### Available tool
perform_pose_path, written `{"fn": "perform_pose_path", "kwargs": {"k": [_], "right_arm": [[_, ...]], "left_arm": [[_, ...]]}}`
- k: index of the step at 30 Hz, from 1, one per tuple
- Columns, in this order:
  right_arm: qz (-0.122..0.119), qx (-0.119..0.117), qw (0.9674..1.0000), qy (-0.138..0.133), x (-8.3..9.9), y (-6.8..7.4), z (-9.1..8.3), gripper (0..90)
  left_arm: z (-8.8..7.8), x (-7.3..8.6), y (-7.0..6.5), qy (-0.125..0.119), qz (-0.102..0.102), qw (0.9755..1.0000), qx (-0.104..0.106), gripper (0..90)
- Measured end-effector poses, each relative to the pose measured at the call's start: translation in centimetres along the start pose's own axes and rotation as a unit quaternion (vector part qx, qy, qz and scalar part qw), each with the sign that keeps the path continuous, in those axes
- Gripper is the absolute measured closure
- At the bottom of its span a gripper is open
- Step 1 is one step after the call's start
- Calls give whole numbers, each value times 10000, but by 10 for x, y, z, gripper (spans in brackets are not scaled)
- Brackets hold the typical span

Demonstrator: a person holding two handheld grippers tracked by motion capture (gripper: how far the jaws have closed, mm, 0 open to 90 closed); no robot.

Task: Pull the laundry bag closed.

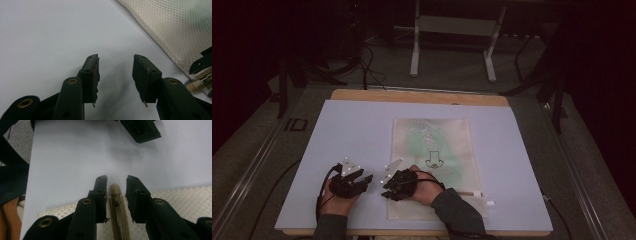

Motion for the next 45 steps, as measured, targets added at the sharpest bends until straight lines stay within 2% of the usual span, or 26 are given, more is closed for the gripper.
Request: {"fn": "perform_pose_path", "kwargs": {"k": [3, 8, 10, 15, 25, 37, 45], "right_arm": [[-29, 36, 10000, 32, -1, 0, 2, 712], [-151, 185, 9994, 238, -4, 2, 10, 716], [-99, 193, 9995, 240, -5, 2, 11, 757], [-31, 201, 9996, 208, -5, -1, 12, 807], [78, 322, 9993, 178, -7, -5, 13, 813], [170, 263, 9993, -220, -5, -5, -2, 814], [132, 248, 9995, -153, -5, -4, 4, 814]], "left_arm": [[0, 0, 0, 2, 5, 10000, -1, 559], [0, 0, 0, -5, -5, 10000, 0, 559], [0, 0, 1, -14, -12, 10000, -2, 559], [0, 0, 0, -7, -8, 10000, -5, 559], [0, 0, 1, -18, -20, 10000, -11, 559], [0, 0, 1, -15, -21, 10000, -19, 558], [0, 0, 1, -34, -41, 10000, -18, 558]]}}
Point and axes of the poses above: each handheld gripper's, and its own axes: z roughly forward along the jaws, x roughly out of its underside, y roughly to its left, the point moved 4 cm from there along z, roughly forward along the jaws, and after that the axes turned 2 degrees about y, right-handed, at the moved point
